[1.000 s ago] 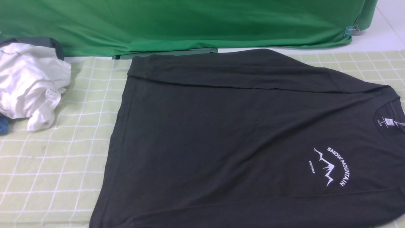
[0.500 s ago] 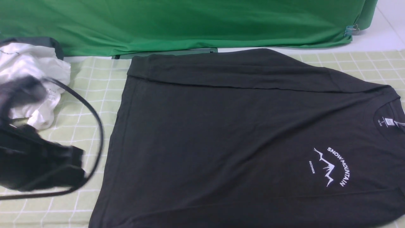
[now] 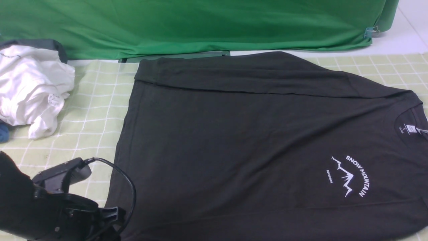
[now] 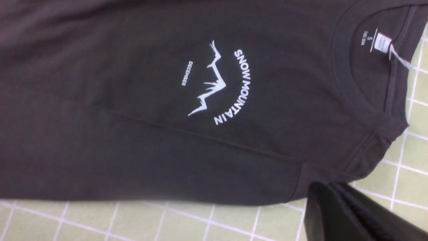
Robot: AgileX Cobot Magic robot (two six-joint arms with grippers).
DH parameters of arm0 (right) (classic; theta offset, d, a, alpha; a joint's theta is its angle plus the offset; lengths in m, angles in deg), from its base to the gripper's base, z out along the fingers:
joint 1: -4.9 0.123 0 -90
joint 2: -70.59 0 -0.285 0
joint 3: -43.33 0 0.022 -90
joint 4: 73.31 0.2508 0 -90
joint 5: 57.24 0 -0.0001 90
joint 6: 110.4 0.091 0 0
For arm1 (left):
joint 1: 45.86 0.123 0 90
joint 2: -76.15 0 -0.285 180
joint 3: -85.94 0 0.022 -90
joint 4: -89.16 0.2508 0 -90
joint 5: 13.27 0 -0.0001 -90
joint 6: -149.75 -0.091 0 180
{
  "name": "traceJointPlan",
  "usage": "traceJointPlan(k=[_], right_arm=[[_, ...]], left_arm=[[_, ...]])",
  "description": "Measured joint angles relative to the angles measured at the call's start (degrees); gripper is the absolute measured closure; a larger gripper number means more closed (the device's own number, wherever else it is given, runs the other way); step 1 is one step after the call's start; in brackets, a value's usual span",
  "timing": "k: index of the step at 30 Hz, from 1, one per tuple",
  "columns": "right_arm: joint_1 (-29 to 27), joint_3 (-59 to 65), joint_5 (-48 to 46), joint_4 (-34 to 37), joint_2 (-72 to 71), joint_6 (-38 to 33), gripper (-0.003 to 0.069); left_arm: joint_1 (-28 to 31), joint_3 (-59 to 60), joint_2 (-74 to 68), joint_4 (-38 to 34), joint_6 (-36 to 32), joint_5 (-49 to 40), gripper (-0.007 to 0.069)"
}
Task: Fold a long-sleeved shirt over a green coffee tablecloth.
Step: 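Grasp the left edge of the dark T-shirt lying flat on the table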
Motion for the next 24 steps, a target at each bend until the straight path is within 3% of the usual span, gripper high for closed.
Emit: traceJointPlan(k=[4, 7, 19, 24], right_arm=[[0.00, 0.00, 0.10, 0.00, 0.00, 0.07, 0.0648], [0.00, 0.00, 0.10, 0.05, 0.00, 0.07, 0.0644], [0.00, 0.00, 0.26, 0.12, 0.00, 0.07, 0.0628], [0.00, 0.00, 0.21, 0.12, 0.00, 0.07, 0.0623]], left_arm=[[0.00, 0.00, -5.14, -0.44, 0.00, 1.97, 0.0302], [0.00, -0.50, -6.59, -0.82, 0.00, 2.02, 0.0288], [0.00, -0.90, -5.75, -0.61, -0.05, 1.22, 0.0328], [0.00, -0.90, -5.19, -4.00, -0.31, 2.18, 0.0336]])
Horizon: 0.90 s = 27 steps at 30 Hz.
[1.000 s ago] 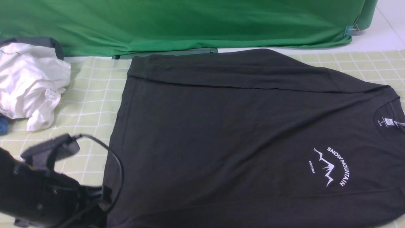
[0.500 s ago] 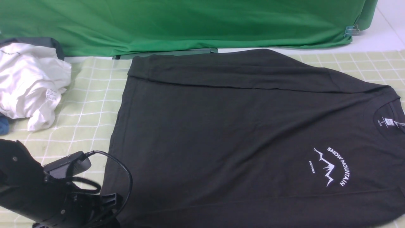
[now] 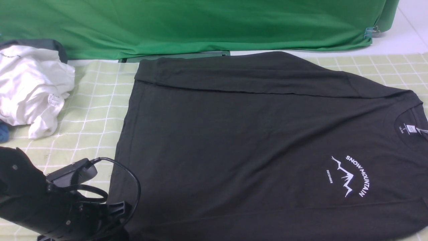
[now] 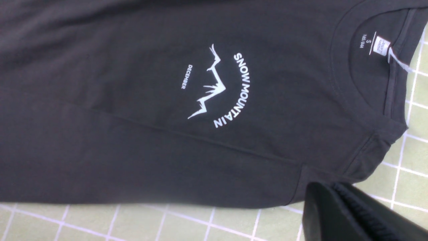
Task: Fold a long-sleeved shirt over a green coffee tablecloth.
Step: 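Grasp the left edge of the dark T-shirt lying flat on the table, then fold the left side of the black T-shirt inward over its body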
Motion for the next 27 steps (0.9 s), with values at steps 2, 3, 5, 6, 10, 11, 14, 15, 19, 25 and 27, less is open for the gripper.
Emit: traceJointPlan(k=[2, 3, 5, 6, 10, 11, 14, 15, 19, 25, 27], right_arm=[[0.00, 0.00, -0.05, 0.00, 0.00, 0.00, 0.0622], [0.00, 0.00, -0.05, 0.02, 0.00, 0.00, 0.0621], [0.00, 0.00, -0.05, 0.02, 0.00, 0.00, 0.0620], [0.00, 0.00, -0.10, 0.02, 0.00, 0.00, 0.0620], [0.00, 0.00, -0.10, 0.07, 0.00, 0.05, 0.0615], [0.00, 0.00, -0.10, 0.07, 0.00, 0.05, 0.0614], [0.00, 0.00, 0.17, 0.20, 0.00, 0.05, 0.0610], [0.00, 0.00, 0.41, 0.20, 0.00, 0.05, 0.0610], [0.00, 0.00, 1.11, 0.25, 0.00, 0.05, 0.0610], [0.00, 0.00, 1.53, 0.25, 0.00, 0.32, 0.0606], [0.00, 0.00, 1.56, 0.25, 0.00, 0.31, 0.0603]], left_arm=[[0.00, 0.00, 0.00, -0.70, -0.12, 0.42, 0.0337], [0.00, 0.00, 0.00, -0.81, -0.11, 0.48, 0.0337], [0.00, 0.06, 0.00, -0.87, -0.14, 0.65, 0.0337], [0.00, 0.18, 0.00, -0.87, -0.14, 0.79, 0.0337], [0.00, 1.52, 0.06, -1.47, -0.32, 1.09, 0.0338], [0.00, 1.83, 0.17, -1.75, -0.38, 1.48, 0.0343], [0.00, 2.40, 0.45, -1.98, -1.36, 1.97, 0.0393], [0.00, 2.44, 0.52, -2.04, -1.99, 2.04, 0.0417], [0.00, 3.00, 1.09, -4.00, -7.43, 3.41, 0.0564], [0.00, 0.66, 7.49, -5.91, -10.03, 0.25, 0.0600], [0.00, -2.68, 10.89, -5.96, -9.82, -3.83, 0.0600]])
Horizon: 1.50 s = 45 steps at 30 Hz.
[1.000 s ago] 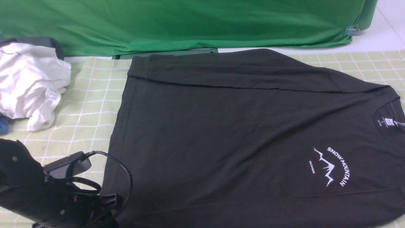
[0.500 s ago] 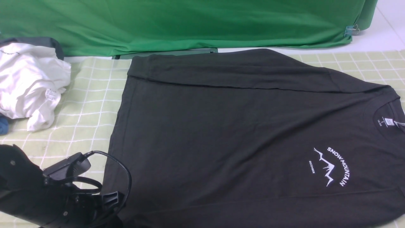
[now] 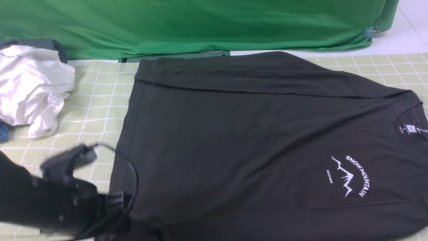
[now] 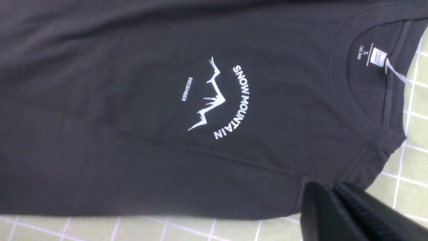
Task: Fold a long-sleeved shirt over a green coffee tablecloth.
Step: 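Fold the left side of the black T-shirt inward over its body, then grab the top left corner of the dark shirt with the left gripper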
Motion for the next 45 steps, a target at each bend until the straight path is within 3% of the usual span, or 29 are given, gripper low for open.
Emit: traceJointPlan(k=[5, 15, 22, 28, 35, 39, 44, 45], right_arm=[[0.00, 0.00, 0.00, 0.02, 0.00, 0.00, 0.0599], [0.00, 0.00, 0.07, 0.19, 0.00, 1.07, 0.0589], [0.00, 0.00, 0.35, 0.23, 0.00, 1.13, 0.0589], [0.00, 0.00, 0.58, 0.23, 0.00, 1.31, 0.0587], [0.00, 0.00, 1.32, 0.23, 0.00, 1.85, 0.0588], [0.00, 0.00, 1.46, 0.23, 0.00, 2.62, 0.0588], [0.00, 0.00, 2.26, 0.23, 0.00, 3.44, 0.0588], [0.00, 0.00, 2.51, 0.23, 0.00, 3.92, 0.0588]], left_arm=[[0.00, -8.21, 4.52, -0.60, 3.40, -5.00, 0.0600], [0.00, -26.16, 0.17, 0.14, 8.88, -2.64, 0.0600], [0.00, -32.94, -12.90, 2.74, 10.17, 2.17, 0.0600], [0.44, -33.62, -26.03, 5.22, 10.77, 14.18, 0.0600], [0.44, -36.98, -35.69, 6.29, 10.81, 16.88, 0.0593], [0.76, -42.54, -38.61, 12.01, 14.95, 14.77, 0.0524], [1.84, -50.01, -38.61, 16.97, 21.09, 11.81, 0.0379], [2.01, -52.87, -38.61, 17.74, 22.06, 11.35, 0.0321]])
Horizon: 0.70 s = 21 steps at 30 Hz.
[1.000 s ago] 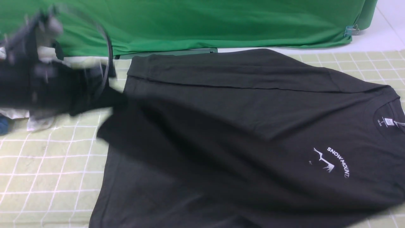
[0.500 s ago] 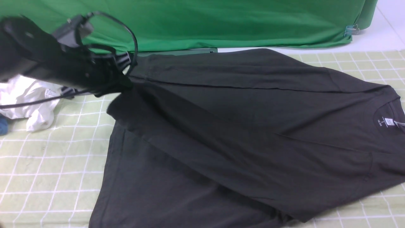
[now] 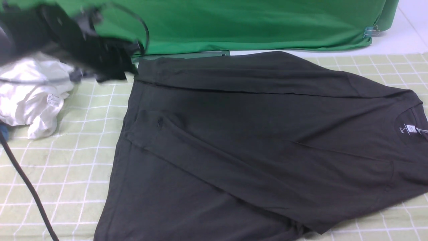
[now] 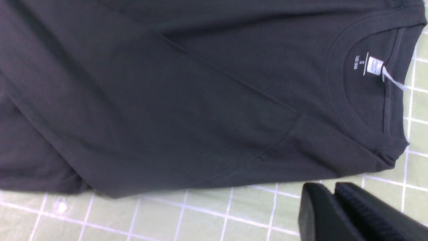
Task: Fold a long-sleeved shirt over a green coffee tablecloth.
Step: 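Grab the top left corner of the dark shirt with the left gripper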
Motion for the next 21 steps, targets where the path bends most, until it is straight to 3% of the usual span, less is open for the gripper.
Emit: traceJointPlan(k=[5, 10, 15, 21], right_arm=[[0.00, 0.00, 0.52, 0.00, 0.00, 1.54, 0.0588], [0.00, 0.00, 1.44, 0.00, 0.00, 2.06, 0.0588], [0.00, 0.00, 2.44, 0.03, 0.00, 2.49, 0.0588], [0.00, 0.00, 3.39, 0.07, 0.00, 3.73, 0.0588]], left_arm=[[0.14, -7.08, -2.38, -1.71, 0.43, -0.82, 0.0216], [0.79, -13.08, -9.38, -6.56, 1.21, -3.18, 0.0202], [2.70, -20.93, -18.92, -12.90, 1.91, -11.37, 0.0258], [2.52, -23.29, -24.00, -15.85, 3.44, -13.93, 0.0335]])
